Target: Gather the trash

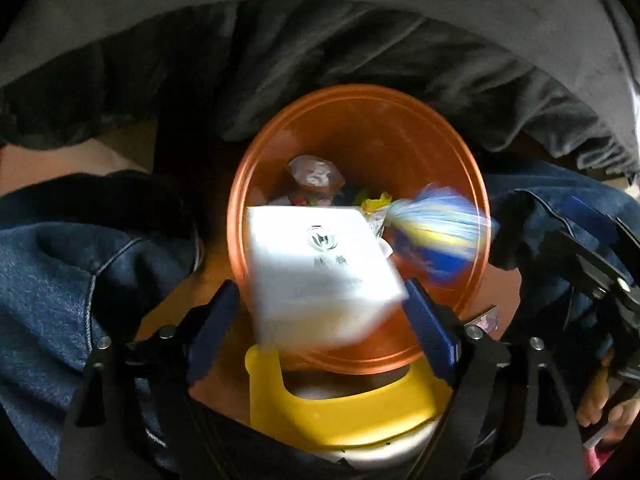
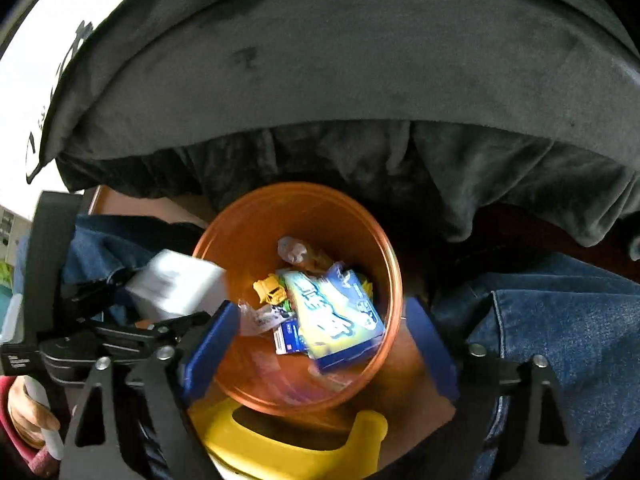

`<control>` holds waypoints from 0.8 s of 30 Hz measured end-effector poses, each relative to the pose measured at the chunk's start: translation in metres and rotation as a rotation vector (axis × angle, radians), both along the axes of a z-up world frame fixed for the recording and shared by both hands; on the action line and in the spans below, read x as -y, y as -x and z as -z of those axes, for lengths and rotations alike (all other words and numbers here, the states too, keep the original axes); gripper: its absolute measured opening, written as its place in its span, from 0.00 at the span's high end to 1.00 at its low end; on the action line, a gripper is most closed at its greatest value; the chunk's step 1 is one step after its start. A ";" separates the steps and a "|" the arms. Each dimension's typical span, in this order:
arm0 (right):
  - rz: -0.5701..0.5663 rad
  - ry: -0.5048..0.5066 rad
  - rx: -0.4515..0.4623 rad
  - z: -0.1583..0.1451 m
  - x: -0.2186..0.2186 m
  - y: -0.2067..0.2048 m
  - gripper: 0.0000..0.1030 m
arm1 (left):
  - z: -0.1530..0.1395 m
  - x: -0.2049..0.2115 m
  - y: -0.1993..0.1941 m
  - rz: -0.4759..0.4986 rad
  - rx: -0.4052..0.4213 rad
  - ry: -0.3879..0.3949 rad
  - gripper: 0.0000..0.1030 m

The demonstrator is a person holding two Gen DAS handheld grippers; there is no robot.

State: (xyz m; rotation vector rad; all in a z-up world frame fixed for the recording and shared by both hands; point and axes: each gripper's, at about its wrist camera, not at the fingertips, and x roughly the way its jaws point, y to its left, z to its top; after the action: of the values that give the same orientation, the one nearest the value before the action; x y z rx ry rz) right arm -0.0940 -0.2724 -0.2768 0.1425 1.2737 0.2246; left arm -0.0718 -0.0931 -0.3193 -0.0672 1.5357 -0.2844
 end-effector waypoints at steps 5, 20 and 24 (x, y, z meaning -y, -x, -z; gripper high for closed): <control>0.021 -0.007 -0.016 0.002 -0.002 -0.001 0.12 | 0.005 -0.011 0.002 -0.032 -0.022 0.011 0.21; 0.038 -0.023 0.079 -0.041 0.004 -0.002 0.12 | -0.051 -0.014 0.002 -0.051 0.146 -0.016 0.21; 0.058 -0.031 0.196 -0.087 0.010 -0.007 0.12 | -0.098 -0.022 -0.004 -0.082 0.275 -0.025 0.21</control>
State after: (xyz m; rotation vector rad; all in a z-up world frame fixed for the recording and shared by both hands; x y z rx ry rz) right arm -0.0871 -0.2822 -0.1896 0.1795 1.0707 0.2030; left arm -0.0680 -0.0708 -0.2211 -0.0679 1.2599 -0.1999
